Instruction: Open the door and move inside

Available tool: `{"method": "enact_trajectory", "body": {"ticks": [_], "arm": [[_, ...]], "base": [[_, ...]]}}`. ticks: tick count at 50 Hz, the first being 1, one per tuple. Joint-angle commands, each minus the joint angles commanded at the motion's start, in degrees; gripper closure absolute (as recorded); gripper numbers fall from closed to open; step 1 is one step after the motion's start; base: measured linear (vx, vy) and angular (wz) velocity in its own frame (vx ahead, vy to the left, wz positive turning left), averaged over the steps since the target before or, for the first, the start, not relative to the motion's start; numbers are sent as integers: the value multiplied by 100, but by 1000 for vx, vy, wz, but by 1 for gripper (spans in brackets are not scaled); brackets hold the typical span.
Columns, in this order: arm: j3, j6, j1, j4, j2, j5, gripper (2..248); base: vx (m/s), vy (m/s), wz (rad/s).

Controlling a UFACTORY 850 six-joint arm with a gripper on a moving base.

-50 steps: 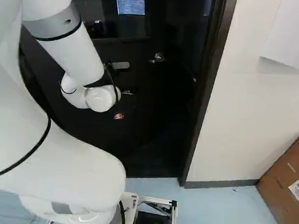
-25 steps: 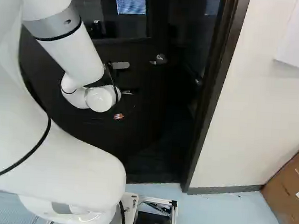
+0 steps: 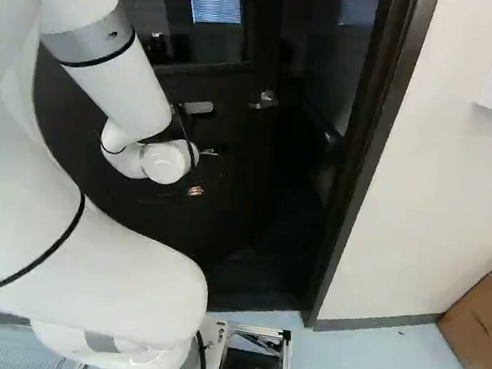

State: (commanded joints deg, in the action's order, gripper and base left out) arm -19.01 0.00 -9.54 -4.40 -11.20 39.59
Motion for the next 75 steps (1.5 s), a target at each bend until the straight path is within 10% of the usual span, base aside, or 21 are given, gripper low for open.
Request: {"method": "enact_trajectory", "body": {"ticks": [75], "arm": [[-1494,0,-770,724,1532,0,3]], "base": [[-2,-1,-2]]}}
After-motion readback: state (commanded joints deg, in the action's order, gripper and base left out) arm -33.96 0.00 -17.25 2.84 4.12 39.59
